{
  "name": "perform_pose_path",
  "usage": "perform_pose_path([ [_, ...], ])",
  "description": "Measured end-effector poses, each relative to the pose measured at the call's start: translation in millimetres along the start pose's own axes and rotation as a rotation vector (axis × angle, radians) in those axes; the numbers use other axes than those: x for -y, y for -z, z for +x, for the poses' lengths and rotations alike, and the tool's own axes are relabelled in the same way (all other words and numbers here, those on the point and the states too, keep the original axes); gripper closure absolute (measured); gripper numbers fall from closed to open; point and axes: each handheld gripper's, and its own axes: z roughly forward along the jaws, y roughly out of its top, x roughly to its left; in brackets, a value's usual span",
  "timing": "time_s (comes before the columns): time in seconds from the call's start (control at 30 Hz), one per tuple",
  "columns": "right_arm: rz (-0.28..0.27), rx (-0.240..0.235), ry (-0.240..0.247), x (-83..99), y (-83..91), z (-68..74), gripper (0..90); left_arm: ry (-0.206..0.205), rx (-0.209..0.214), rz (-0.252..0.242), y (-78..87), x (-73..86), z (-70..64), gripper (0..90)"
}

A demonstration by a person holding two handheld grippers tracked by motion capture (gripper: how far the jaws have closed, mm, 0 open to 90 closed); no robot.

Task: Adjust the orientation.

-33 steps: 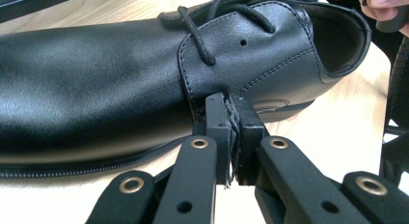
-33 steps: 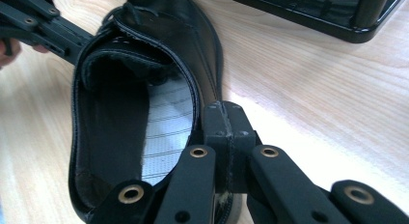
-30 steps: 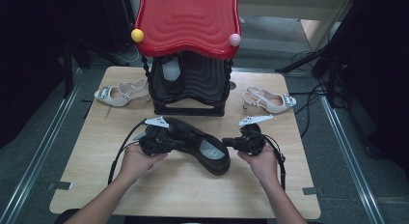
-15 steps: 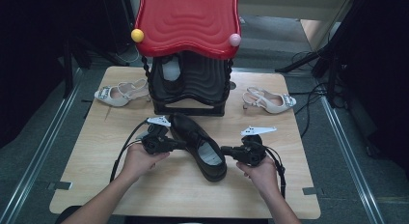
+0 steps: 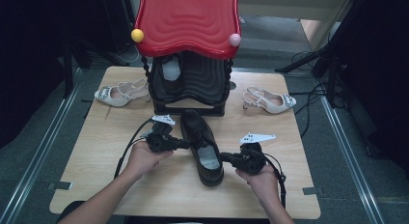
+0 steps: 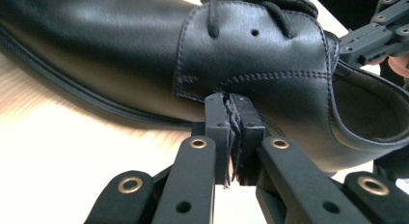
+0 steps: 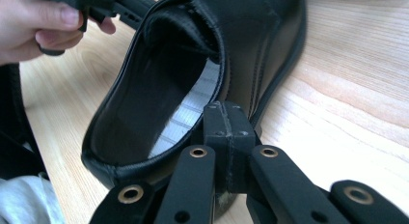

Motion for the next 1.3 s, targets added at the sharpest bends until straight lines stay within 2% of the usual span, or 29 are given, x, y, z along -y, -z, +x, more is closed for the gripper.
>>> perform_pose_path([
  [0.23,-0.009,0.037,0.041,5.3,1.5,8.8,90.0,0.000,0.005,-0.001,-2.5,-1.8,-0.2,87.3],
  [0.27,-0.007,0.043,0.041,5.7,1.7,10.5,90.0,-0.001,0.002,0.000,-2.9,-2.2,-0.4,87.1],
  [0.3,0.005,0.048,0.011,4.2,2.3,11.0,90.0,-0.005,0.000,0.001,-3.5,-2.9,-0.8,87.1],
  [0.37,0.013,0.043,-0.002,2.9,2.2,10.7,90.0,-0.013,0.001,0.005,-4.8,-4.3,-1.2,87.0],
  [0.5,0.013,0.040,0.021,2.7,2.7,9.3,90.0,-0.011,0.002,0.011,-4.5,-5.3,-0.6,86.6],
  [0.57,0.011,0.051,0.047,2.1,3.5,8.0,88.6,-0.009,-0.001,0.016,-3.0,-5.7,0.7,83.7],
  [0.63,0.008,0.064,0.066,1.8,4.1,6.7,83.3,-0.010,-0.015,0.025,0.3,-6.4,1.3,80.9],
  [0.7,0.007,0.073,0.077,1.6,5.0,6.2,82.6,-0.015,-0.020,0.017,2.3,-6.9,1.2,79.8],
  [0.73,0.008,0.064,0.079,1.3,5.8,5.7,82.1,-0.012,-0.013,0.013,5.7,-8.4,1.9,77.2],
  [0.8,0.006,0.070,0.072,-0.4,7.5,5.7,80.3,-0.015,-0.026,0.007,10.6,-10.6,2.1,74.1],
  [0.83,0.022,0.073,0.059,-2.4,8.3,5.8,76.7,-0.017,-0.028,0.001,13.5,-11.6,2.0,71.0],
  [0.9,0.027,0.077,0.058,-3.4,8.9,5.8,76.7,-0.023,-0.019,-0.006,19.7,-12.6,2.4,68.4],
  [0.97,0.015,0.076,0.057,-4.3,10.7,6.5,73.0,-0.025,-0.013,-0.012,23.2,-12.7,2.8,62.1],
  [1.0,0.017,0.072,0.045,-5.5,12.1,5.8,70.4,-0.031,-0.009,-0.013,26.2,-13.0,3.3,55.2],
  [1.13,0.018,0.071,0.040,-7.5,15.0,6.3,65.1,-0.043,-0.029,-0.036,32.5,-13.0,2.7,49.1],
  [1.3,0.019,0.052,0.032,-10.4,17.3,6.7,59.4,-0.040,0.006,-0.036,39.1,-13.7,2.7,43.7],
])
